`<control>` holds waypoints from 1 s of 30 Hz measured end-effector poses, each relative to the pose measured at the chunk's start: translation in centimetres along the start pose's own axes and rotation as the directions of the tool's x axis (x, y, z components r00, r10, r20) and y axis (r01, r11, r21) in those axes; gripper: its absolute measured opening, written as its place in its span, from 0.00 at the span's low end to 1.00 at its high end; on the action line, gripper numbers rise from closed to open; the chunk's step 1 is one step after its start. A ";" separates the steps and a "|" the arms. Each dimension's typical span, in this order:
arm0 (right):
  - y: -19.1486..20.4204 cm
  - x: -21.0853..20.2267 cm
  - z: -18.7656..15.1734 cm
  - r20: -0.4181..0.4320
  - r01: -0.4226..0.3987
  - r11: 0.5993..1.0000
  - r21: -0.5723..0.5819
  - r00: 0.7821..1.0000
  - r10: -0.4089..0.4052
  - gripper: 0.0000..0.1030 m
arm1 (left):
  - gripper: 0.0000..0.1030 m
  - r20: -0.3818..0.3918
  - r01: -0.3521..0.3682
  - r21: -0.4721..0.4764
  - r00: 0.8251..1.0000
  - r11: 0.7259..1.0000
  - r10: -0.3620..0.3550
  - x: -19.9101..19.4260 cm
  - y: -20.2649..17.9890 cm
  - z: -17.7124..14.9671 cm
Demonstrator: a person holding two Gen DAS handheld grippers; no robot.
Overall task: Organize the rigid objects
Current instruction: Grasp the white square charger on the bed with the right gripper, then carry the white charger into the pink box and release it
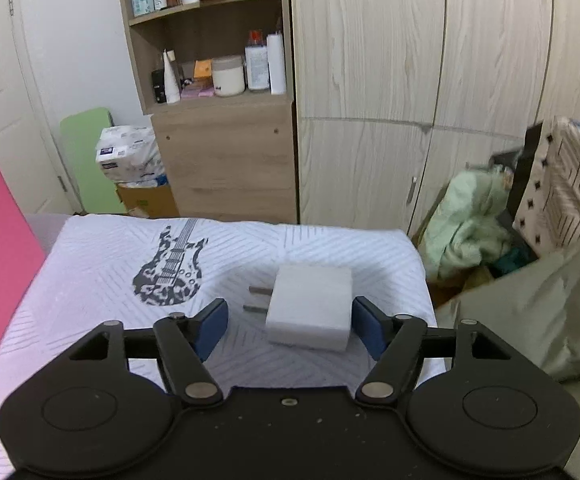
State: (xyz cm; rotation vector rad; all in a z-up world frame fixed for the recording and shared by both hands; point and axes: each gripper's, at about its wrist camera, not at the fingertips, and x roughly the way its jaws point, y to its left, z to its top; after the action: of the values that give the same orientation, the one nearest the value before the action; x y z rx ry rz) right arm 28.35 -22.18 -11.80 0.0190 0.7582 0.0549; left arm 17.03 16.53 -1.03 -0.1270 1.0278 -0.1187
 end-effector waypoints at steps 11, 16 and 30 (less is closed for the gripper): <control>-0.4 -1.0 -0.6 0.032 0.015 0.999 0.035 0.999 -0.016 0.60 | 0.16 0.000 0.002 -0.001 1.000 1.000 -0.002 0.0 0.0 0.0; -0.1 -2.8 -1.2 0.028 -0.042 0.998 0.047 0.999 0.041 0.60 | 0.16 0.001 0.001 0.000 1.000 1.000 -0.001 0.0 0.0 0.0; 9.0 -13.3 1.1 0.156 -0.317 0.929 -0.190 0.925 0.348 0.60 | 0.16 0.003 0.005 -0.004 1.000 1.000 -0.005 0.0 0.0 0.0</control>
State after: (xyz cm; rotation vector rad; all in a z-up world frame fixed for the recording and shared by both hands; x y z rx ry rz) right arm 19.06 -13.93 -1.54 -0.0014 0.5529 0.4353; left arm 16.99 16.50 -1.04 -0.1336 1.0253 -0.1212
